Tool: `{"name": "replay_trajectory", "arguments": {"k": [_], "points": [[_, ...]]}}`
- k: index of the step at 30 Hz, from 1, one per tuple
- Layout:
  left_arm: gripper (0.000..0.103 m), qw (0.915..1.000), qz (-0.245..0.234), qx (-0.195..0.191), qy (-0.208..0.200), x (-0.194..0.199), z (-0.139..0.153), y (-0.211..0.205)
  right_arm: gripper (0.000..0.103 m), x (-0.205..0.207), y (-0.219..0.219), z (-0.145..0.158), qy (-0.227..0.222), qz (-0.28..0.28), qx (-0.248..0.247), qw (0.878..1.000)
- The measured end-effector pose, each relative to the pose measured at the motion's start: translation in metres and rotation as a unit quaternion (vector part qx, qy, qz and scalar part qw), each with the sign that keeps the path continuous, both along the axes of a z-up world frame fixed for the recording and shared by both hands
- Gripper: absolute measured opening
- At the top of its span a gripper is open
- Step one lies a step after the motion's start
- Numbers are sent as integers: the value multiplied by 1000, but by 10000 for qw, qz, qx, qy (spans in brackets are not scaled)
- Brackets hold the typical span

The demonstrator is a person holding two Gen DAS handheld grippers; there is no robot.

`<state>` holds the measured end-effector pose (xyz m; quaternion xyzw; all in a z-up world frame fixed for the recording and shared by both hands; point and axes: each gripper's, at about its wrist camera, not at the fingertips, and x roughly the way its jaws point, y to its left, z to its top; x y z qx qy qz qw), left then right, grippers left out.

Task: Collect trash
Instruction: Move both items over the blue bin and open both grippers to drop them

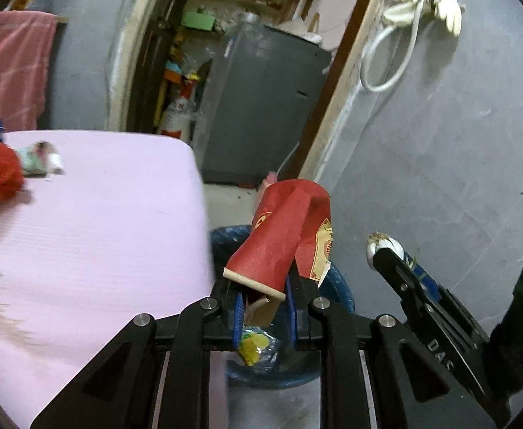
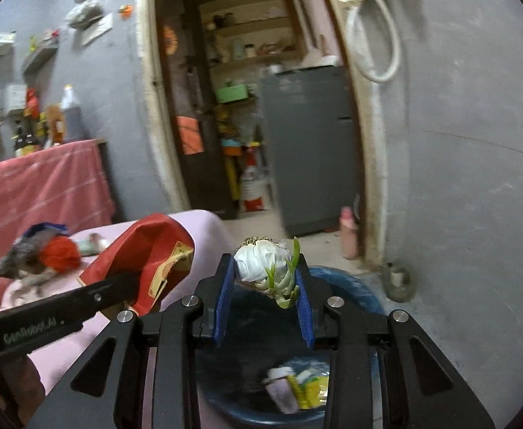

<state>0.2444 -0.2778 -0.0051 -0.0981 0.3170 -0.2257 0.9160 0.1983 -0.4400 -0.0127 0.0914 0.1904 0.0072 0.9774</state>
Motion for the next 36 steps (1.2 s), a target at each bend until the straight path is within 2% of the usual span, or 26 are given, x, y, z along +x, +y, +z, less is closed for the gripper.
{"name": "replay_trajectory", "arguments": {"k": [6,14,22,36], "points": [[16,9993,-8,253,265,28,-28,-31,30,7,-28,-28,224,-176,140,9995],[17,9972,-59,683,308,33,-49,-50,30,20,-34,-52,551,-134,207,9982],[27,9965,-181,779,256,26,-55,-56,32,21,-40,-59,710,-168,328,9968],[33,9958,-377,777,294,26,-59,-56,35,19,-51,-61,799,-218,469,9955]]}}
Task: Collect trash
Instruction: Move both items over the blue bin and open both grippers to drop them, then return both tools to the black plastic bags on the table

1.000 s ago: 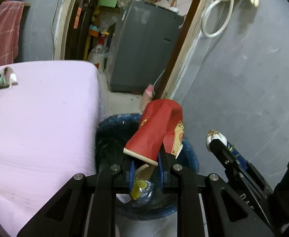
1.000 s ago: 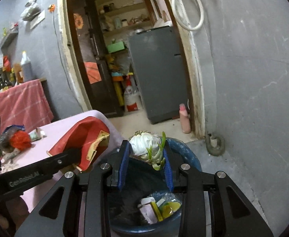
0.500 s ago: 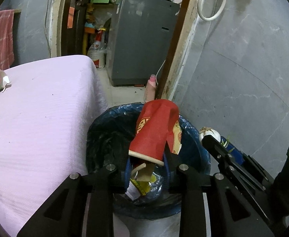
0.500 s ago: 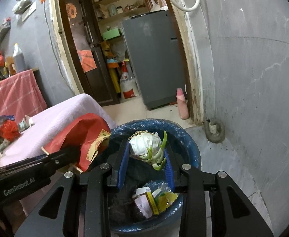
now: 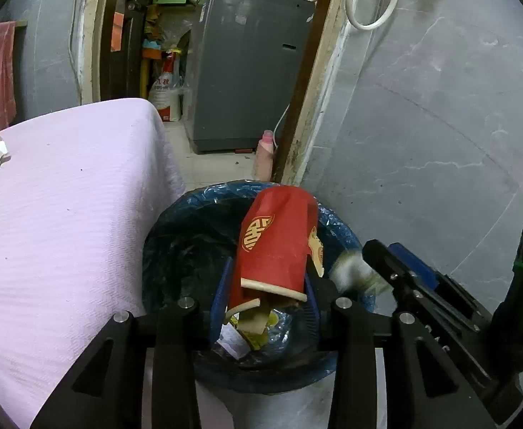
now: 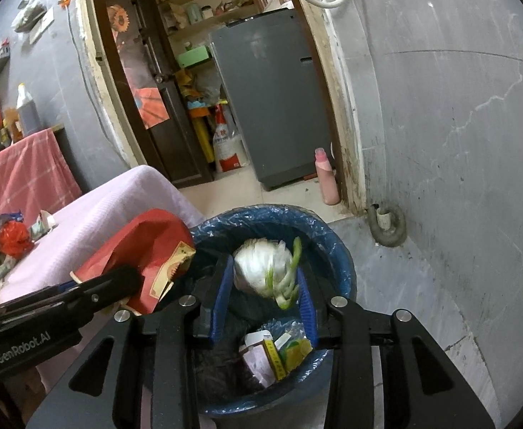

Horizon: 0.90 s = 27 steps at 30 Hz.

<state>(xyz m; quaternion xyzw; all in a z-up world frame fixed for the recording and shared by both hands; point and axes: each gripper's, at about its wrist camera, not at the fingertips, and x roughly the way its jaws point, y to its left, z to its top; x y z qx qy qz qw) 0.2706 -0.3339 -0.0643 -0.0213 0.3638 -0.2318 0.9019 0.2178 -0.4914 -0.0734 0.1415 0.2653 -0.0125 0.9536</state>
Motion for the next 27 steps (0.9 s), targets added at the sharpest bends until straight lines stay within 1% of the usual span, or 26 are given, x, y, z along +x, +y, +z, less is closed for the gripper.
{"name": "replay_trajectory", "arguments": {"k": [4,8,12,18,21,23,24,25,26,27], "points": [[35,9999,-10,-125,4,-1,2,4,38,-5,-4,6,-76,-73,1,9999],[39,9997,-4,-209,-113,-6,8,6,40,-10,-6,18,-216,-166,-34,9996],[42,9993,21,-339,-147,-9,16,10,48,-18,-4,35,-422,-245,-116,9987],[48,9976,149,-613,-280,-14,37,23,55,-27,3,57,-649,-279,-286,9971],[55,9957,307,-754,-431,-19,50,37,59,-33,7,69,-793,-285,-338,9959],[59,9938,435,-834,-601,-23,61,51,59,-37,11,79,-926,-286,-358,9946],[61,9930,486,-847,-670,-25,67,57,61,-38,13,82,-967,-289,-364,9942],[65,9918,557,-856,-773,-28,74,65,68,-40,17,88,-1048,-289,-352,9935],[68,9907,615,-854,-862,-31,79,71,71,-43,20,93,-1123,-289,-338,9927],[75,9890,708,-847,-989,-35,85,80,76,-45,25,98,-1205,-289,-344,9917]]}}
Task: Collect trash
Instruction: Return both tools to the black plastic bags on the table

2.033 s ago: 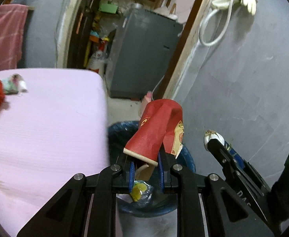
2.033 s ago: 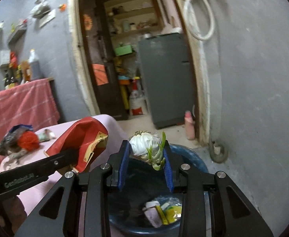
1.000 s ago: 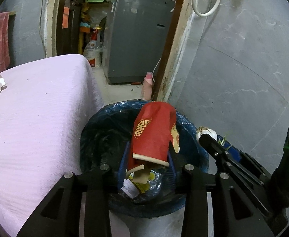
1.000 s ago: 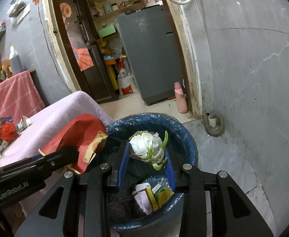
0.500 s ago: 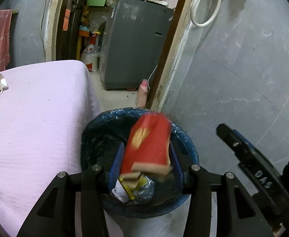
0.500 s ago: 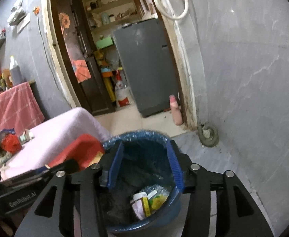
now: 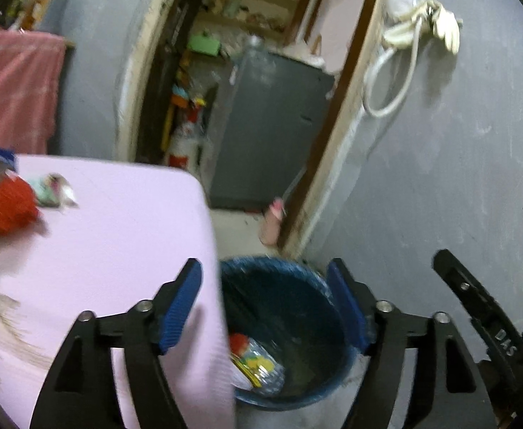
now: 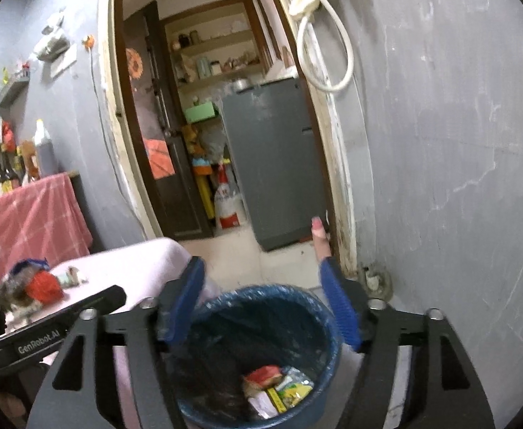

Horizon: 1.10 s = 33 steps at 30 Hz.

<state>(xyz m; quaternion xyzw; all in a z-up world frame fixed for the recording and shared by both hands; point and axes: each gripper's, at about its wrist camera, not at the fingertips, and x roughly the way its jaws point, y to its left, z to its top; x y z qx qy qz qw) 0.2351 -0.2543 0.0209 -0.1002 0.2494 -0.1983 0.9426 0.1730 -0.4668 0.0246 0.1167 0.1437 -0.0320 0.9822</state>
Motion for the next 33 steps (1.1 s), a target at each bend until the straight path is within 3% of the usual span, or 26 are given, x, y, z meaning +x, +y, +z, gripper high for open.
{"name": "replay_trajectory", "arguments": {"k": [4,7,10,22,33], "points": [[93,9989,262,35,-374,-15,19,29,86,-7,20,15,-226,107,-14,9997],[99,9968,481,119,-627,-28,33,53,94,-9,41,24,-318,266,-59,9991],[100,9955,606,179,-702,-36,38,74,103,-8,61,31,-398,470,-67,9981],[100,9834,1457,425,-995,-76,48,177,103,3,152,45,-379,1416,-83,9892],[100,9734,2185,465,-509,-77,26,273,103,34,238,34,-6,2132,-325,9765]]}}
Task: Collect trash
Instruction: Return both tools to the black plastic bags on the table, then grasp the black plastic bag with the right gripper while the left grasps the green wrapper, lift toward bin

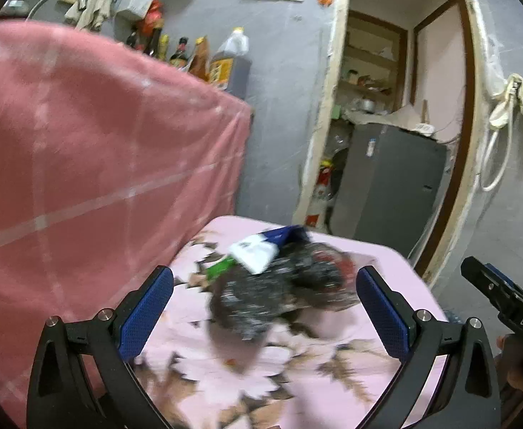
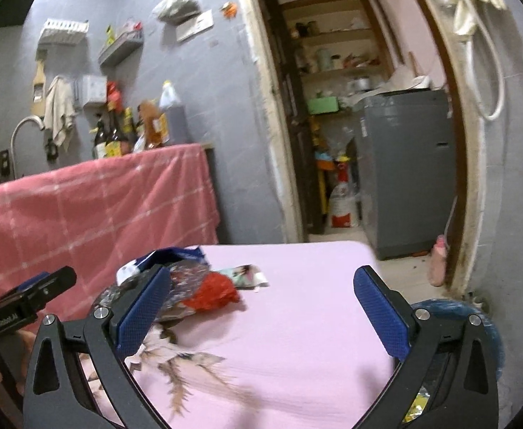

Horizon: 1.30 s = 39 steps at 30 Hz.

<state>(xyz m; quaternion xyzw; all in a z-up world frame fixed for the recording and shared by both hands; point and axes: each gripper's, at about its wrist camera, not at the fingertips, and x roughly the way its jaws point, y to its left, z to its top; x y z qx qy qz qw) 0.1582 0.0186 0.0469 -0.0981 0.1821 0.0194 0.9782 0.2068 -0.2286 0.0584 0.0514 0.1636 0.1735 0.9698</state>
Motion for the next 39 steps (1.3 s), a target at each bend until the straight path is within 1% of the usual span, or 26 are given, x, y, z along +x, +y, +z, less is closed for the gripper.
{"name": "replay_trajectory", "arguments": {"k": [4,8,11,12,14,15,16,17,19,20,22,23,25,29,32,34,38,39], "points": [[100,9997,161,-77,159,5,-8,25,103,12,27,-3,132,257,-141,9995],[100,9991,268,-115,307,13,-13,41,103,24,50,-7,283,461,-313,9980],[100,9988,230,-161,392,21,-15,49,102,34,67,-11,421,644,-387,9963],[99,9987,173,-210,420,25,-16,51,100,39,73,-12,472,739,-403,9953],[99,9985,106,-283,448,31,-18,54,93,46,81,-13,555,876,-435,9937],[99,9984,75,-327,452,33,-19,55,87,49,84,-14,600,936,-460,9927],[99,9982,34,-374,462,35,-19,57,83,52,88,-15,651,995,-482,9917],[98,9980,-14,-418,476,39,-20,58,82,54,90,-16,682,1040,-490,9910],[90,9974,-116,-488,522,48,-20,59,72,60,96,-18,808,1194,-508,9883],[88,9969,-176,-520,560,53,-21,60,70,64,99,-20,900,1281,-523,9863],[81,9957,-311,-613,624,59,-23,61,64,68,103,-23,1001,1387,-552,9837],[79,9944,-410,-709,674,64,-24,63,62,69,106,-25,1056,1444,-580,9822],[70,9911,-559,-938,764,72,-26,67,54,71,111,-29,1148,1550,-670,9789],[64,9816,-852,-1430,933,87,-31,74,52,76,121,-37,1331,1690,-815,9732],[57,9769,-1002,-1597,1010,94,-32,74,47,79,124,-41,1392,1728,-827,9716],[49,9744,-1072,-1681,1041,96,-32,75,41,81,123,-42,1433,1749,-767,9711],[45,9681,-1230,-1925,1030,99,-29,79,28,80,121,-45,1465,1777,-688,9707],[45,9672,-1256,-1956,1027,101,-28,80,23,80,120,-44,1467,1781,-686,9706]]}}
